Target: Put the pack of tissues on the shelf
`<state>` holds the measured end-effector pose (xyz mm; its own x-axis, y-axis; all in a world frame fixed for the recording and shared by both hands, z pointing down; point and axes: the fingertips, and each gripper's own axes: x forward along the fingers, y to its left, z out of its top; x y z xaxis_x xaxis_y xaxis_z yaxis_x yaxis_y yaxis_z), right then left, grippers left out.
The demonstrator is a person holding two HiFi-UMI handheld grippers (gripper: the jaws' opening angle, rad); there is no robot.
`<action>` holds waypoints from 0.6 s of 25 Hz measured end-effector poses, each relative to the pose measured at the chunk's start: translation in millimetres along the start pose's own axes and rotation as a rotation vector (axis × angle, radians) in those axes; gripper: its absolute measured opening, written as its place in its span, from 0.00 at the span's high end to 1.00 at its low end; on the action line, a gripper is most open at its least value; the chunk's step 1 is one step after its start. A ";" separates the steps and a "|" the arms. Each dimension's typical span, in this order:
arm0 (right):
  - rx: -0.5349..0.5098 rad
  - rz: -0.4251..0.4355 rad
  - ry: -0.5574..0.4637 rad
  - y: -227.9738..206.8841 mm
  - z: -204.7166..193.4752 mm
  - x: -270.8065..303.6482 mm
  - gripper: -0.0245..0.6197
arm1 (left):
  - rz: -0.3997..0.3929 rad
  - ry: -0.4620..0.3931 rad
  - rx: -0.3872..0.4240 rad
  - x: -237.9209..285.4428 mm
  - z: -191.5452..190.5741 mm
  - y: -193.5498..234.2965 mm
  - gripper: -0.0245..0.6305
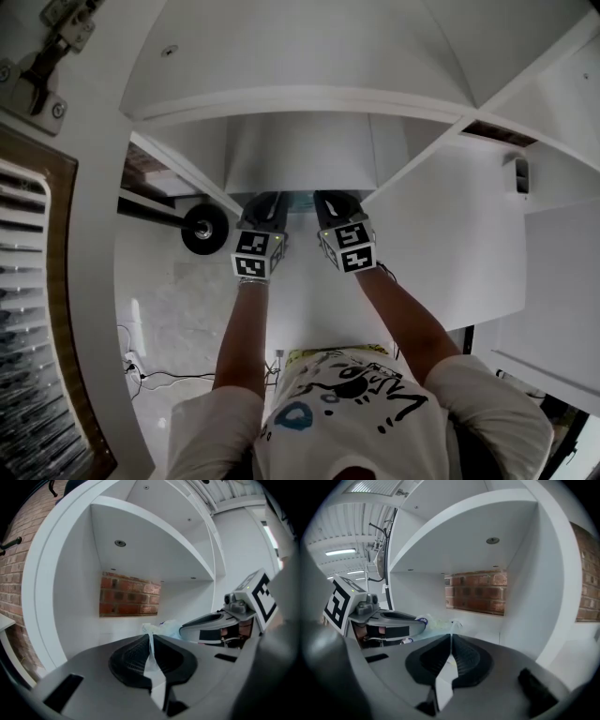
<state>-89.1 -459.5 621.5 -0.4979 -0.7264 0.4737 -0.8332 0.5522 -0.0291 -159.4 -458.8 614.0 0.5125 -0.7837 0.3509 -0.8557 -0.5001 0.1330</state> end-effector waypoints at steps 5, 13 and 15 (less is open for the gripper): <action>0.010 -0.030 0.012 -5.0 -6.1 7.1 0.91 | 0.011 0.014 -0.005 10.4 -5.4 3.2 0.92; 0.038 -0.039 0.067 -1.1 -22.4 18.3 0.91 | 0.016 0.085 -0.046 17.7 -25.0 9.8 0.92; 0.044 -0.050 0.099 -1.4 -29.6 21.8 0.91 | 0.014 0.113 -0.057 18.2 -31.1 9.4 0.92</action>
<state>-91.7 -464.0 658.0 -0.4314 -0.7071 0.5602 -0.8671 0.4965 -0.0410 -160.3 -466.3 650.5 0.4917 -0.7427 0.4545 -0.8672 -0.4650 0.1784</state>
